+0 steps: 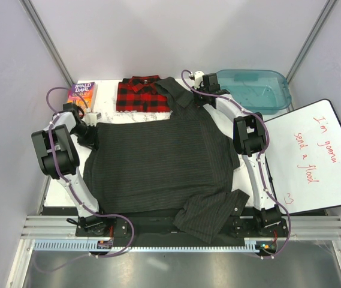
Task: Fold and stack the long sleeve shirts
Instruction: Fold the shirt
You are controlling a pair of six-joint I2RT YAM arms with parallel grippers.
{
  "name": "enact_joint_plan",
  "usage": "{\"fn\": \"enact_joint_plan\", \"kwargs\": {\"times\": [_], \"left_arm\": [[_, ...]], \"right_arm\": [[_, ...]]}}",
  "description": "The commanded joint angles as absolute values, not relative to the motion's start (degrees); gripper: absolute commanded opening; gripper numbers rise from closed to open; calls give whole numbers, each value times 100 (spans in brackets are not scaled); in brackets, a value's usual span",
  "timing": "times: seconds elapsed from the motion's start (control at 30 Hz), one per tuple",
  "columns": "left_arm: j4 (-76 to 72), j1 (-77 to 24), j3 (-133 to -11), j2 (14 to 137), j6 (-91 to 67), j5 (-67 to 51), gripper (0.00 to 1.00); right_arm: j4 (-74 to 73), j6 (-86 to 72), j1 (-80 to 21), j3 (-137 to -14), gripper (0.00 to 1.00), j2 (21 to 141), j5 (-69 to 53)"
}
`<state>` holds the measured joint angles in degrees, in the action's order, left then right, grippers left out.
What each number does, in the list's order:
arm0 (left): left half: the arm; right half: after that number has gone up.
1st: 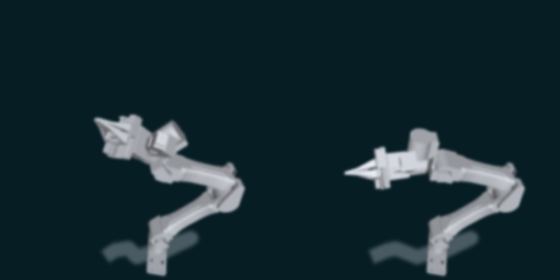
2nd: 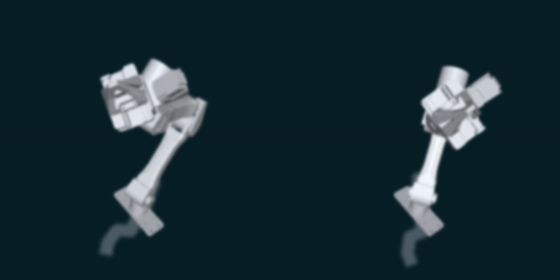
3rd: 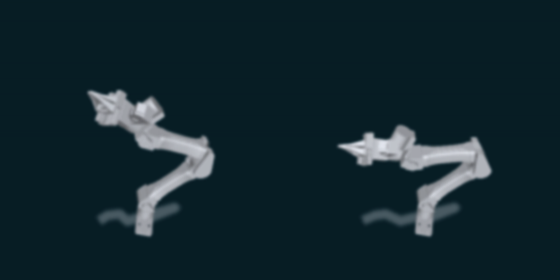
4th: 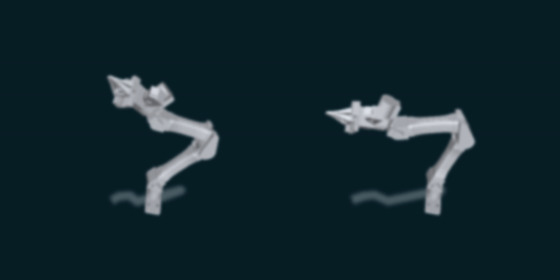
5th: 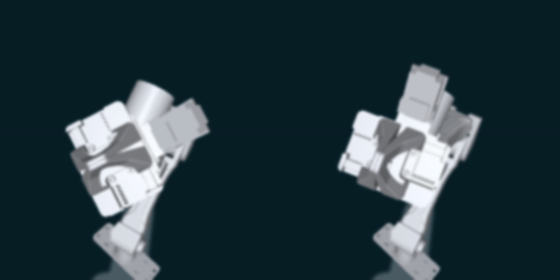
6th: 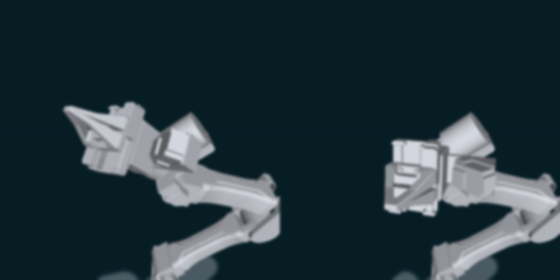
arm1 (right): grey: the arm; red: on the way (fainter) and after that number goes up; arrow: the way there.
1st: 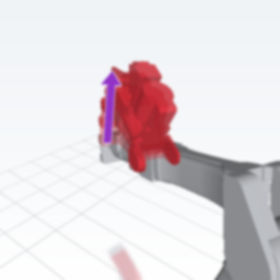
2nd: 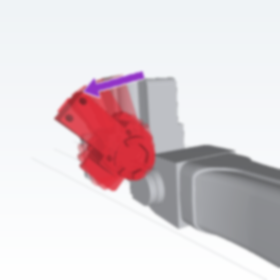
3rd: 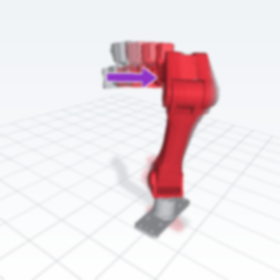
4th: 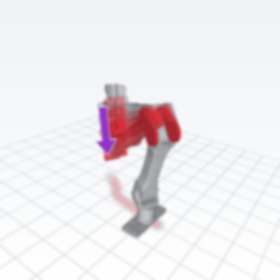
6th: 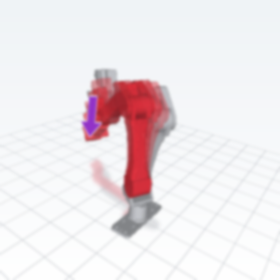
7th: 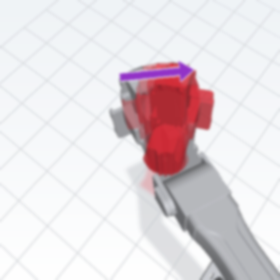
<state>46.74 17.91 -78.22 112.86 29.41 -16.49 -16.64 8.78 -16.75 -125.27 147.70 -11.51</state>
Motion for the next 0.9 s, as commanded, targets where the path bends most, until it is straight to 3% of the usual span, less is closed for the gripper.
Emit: {"fn": "enact_joint_plan", "kwargs": {"times": [0.0,0.1,0.53,0.67,0.87], "left_arm": [[4500,1775,-7752,11040,2997,-1380,10],[4491,1775,-7778,10881,3023,-1222,2],[4122,1898,-7761,10757,3067,-247,2],[4166,1925,-7936,11003,3129,-377,32],[4403,1872,-9069,11109,3155,-1693,50]], "right_arm": [[-1723,905,-1714,-12498,0,14581,-1063],[-1714,905,-1723,-12516,0,14599,-1028],[-1652,932,-1714,-12463,0,14564,-1002],[-1644,923,-1723,-12463,0,14546,-1046],[-1635,932,-1723,-12437,0,14423,-1151]]}}
